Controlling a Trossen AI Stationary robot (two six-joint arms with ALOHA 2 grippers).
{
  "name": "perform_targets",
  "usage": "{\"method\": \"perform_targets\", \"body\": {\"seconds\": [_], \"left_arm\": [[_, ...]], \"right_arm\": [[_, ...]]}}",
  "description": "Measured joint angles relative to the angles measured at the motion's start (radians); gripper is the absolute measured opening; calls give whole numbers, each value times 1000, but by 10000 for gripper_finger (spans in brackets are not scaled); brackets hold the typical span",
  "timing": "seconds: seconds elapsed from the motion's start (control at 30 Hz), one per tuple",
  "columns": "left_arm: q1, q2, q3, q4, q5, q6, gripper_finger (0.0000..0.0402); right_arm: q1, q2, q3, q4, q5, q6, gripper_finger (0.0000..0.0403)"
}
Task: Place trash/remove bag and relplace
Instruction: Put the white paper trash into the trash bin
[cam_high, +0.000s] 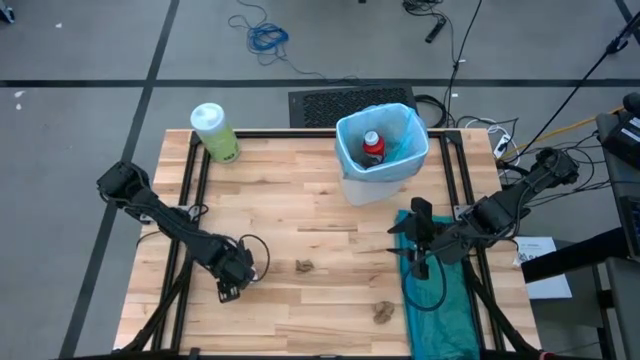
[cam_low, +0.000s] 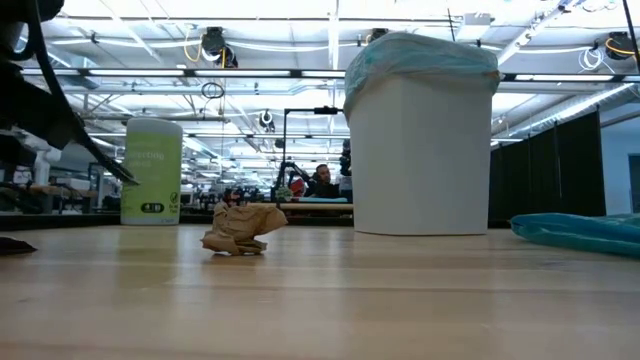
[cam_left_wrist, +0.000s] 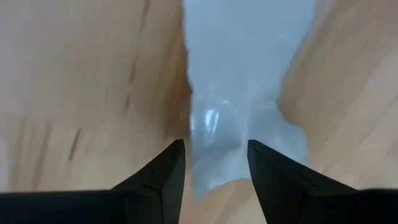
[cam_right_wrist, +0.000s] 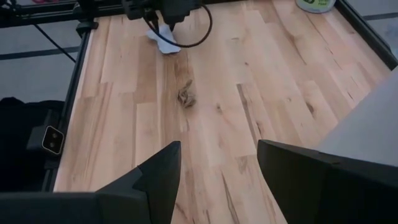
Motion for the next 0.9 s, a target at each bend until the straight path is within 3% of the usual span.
{"method": "perform_targets", "body": {"seconds": [0.13, 0.33, 0.6, 0.73, 0.9], "left_arm": [[0, 0, 0, 20, 1, -24, 138], [0, 0, 0, 20, -28, -57, 13], [0, -2, 34, -14, -55, -57, 2], [6, -31, 107, -55, -182, -54, 1], [59, -108, 211, -61, -424, -7, 1]], "right_arm": [[0, 0, 0, 3, 0, 0, 206], [0, 0, 0, 5, 0, 6, 206], [0, 0, 0, 5, 0, 8, 206], [0, 0, 0, 5, 0, 8, 206], [0, 0, 0, 5, 0, 2, 206]]}}
